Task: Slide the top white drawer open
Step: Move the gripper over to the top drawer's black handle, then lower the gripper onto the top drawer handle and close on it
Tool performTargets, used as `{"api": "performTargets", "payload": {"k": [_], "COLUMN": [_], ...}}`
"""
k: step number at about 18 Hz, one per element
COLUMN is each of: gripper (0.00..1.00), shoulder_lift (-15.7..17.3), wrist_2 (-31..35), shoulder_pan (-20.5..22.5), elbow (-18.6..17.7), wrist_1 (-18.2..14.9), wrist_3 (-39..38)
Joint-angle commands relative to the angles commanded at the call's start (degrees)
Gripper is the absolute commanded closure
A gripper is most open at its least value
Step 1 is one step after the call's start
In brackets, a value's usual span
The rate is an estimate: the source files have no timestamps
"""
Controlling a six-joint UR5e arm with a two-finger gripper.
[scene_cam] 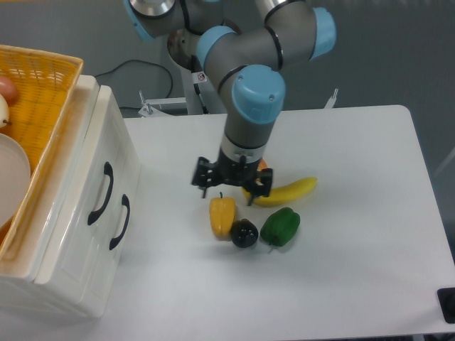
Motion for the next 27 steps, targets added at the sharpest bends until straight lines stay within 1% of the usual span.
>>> {"api": "performTargets", "payload": {"k": [4, 8, 15, 21, 27], "gripper": [0.0, 0.0, 0.05, 0.1, 0.11], "shoulder_lift": [0.4, 1.4, 1.6, 1.5, 1.3], "wrist_2": [-5.8, -7.0, -9.5, -9.6, -9.6], "shoulder_pan": [-1.8, -3.5, -3.6, -5.6, -7.2], "elbow": [0.0, -0.3, 0.5, 0.7, 0.7], "wrist_1": [-1.4, -3.3, -3.1, -2.8, -2.8], "wrist_3": [-0.1, -0.7, -3.2, -4.4, -5.1]}}
